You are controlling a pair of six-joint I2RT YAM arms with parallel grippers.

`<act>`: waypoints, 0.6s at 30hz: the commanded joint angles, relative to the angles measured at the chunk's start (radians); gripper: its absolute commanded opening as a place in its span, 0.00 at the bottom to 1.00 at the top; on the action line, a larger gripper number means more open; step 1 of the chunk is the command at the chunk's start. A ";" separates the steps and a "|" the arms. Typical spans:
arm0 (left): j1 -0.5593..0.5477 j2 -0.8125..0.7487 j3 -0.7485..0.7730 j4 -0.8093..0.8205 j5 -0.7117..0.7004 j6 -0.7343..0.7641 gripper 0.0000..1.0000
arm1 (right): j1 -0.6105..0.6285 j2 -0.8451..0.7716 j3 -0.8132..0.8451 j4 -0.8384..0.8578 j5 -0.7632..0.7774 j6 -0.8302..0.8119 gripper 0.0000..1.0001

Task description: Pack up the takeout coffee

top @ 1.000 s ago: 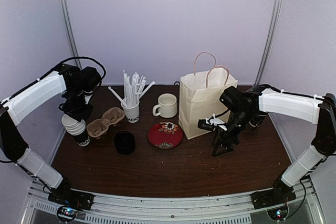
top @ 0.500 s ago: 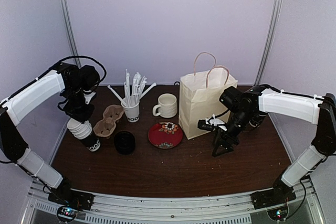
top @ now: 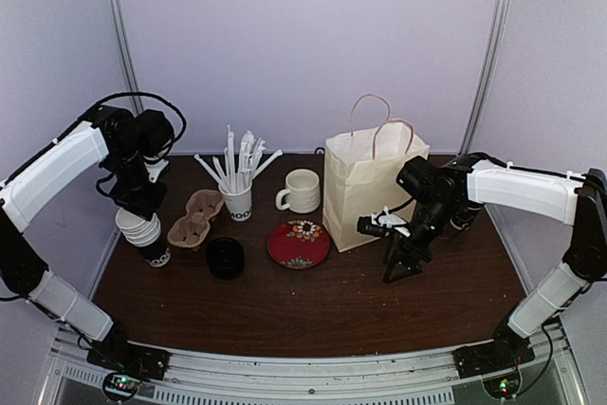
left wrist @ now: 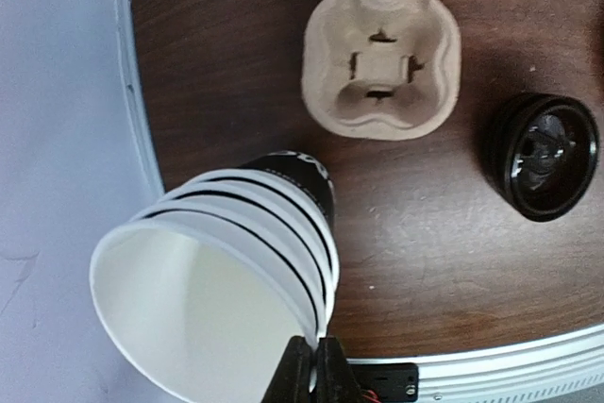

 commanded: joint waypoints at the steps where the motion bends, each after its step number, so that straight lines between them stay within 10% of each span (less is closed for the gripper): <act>1: -0.060 0.025 0.078 -0.074 -0.183 -0.054 0.00 | 0.007 -0.002 0.012 -0.005 0.015 0.002 0.63; 3: -0.040 0.064 0.079 -0.178 -0.362 -0.097 0.00 | 0.007 -0.002 0.011 -0.004 0.017 0.001 0.63; 8: -0.035 -0.022 0.025 -0.015 -0.063 -0.026 0.00 | 0.007 -0.001 0.009 -0.004 0.018 0.000 0.63; 11: -0.047 0.045 0.052 -0.135 -0.265 -0.074 0.00 | 0.007 0.005 0.014 -0.008 0.017 -0.003 0.63; 18: -0.041 0.013 0.047 -0.040 -0.029 -0.021 0.00 | 0.007 0.001 0.012 -0.007 0.018 -0.003 0.63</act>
